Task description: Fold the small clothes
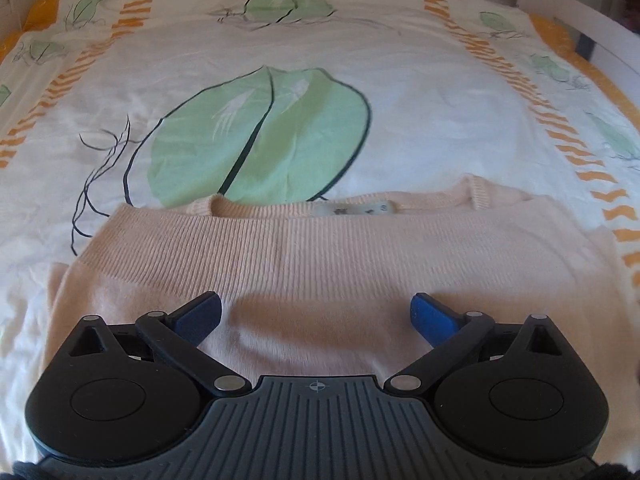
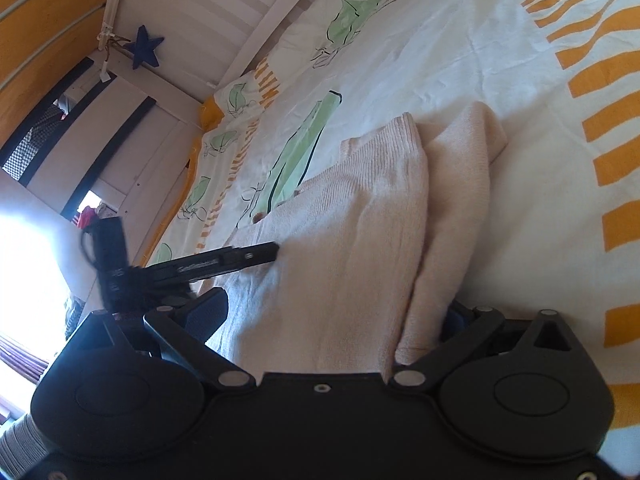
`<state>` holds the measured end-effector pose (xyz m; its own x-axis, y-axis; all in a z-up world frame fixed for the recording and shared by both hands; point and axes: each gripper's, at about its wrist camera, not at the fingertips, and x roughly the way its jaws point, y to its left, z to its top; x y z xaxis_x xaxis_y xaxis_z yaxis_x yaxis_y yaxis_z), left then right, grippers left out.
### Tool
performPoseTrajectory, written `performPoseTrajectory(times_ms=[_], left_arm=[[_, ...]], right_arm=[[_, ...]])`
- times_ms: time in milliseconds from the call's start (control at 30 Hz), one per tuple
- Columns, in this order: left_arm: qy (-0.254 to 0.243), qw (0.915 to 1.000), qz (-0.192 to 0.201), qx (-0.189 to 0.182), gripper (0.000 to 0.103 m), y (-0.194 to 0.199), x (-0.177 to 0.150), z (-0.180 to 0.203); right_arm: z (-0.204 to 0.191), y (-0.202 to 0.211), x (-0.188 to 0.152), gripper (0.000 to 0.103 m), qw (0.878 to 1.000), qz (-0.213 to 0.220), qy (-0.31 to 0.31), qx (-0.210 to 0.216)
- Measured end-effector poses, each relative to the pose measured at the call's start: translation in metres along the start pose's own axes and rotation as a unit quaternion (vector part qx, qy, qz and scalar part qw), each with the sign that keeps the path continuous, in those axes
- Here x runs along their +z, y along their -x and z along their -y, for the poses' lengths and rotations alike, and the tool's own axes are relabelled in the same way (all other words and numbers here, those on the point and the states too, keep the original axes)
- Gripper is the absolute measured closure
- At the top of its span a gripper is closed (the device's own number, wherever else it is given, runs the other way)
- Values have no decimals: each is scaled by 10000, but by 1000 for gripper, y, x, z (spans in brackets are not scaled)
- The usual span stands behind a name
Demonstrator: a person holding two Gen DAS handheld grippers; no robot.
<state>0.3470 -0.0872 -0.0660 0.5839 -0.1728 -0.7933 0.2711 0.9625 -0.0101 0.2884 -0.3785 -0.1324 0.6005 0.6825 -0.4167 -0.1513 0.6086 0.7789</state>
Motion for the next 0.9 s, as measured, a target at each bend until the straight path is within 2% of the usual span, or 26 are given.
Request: performPoseTrajectory(times_ms=[133, 233, 400, 467, 533, 633, 733, 900], left_arm=[[-170, 9995, -102, -234, 1, 25, -29, 0], [-201, 9994, -188, -215, 1, 32, -50, -4], [-167, 9992, -183, -313, 1, 26, -58, -8], [-40, 9990, -67, -445, 1, 33, -56, -13], [41, 9984, 119, -558, 1, 44, -57, -19], [189, 9971, 376, -640, 1, 62, -62, -32], [332, 9961, 481, -663, 1, 72, -66, -46], [651, 9937, 640, -651, 1, 78, -68, -77]], right_arm=[[0, 0, 0, 0, 10000, 20, -13, 1], [0, 1, 0, 1, 10000, 33, -10, -5], [0, 2, -2, 4, 10000, 83, -17, -24], [1, 4, -3, 9, 9999, 119, 5, -77], [4, 8, -4, 25, 9997, 144, 11, -175], [14, 14, -3, 42, 9991, 206, -213, -295], [18, 15, -4, 50, 9984, 213, -328, -404], [5, 11, -1, 52, 9969, 114, -240, -735]])
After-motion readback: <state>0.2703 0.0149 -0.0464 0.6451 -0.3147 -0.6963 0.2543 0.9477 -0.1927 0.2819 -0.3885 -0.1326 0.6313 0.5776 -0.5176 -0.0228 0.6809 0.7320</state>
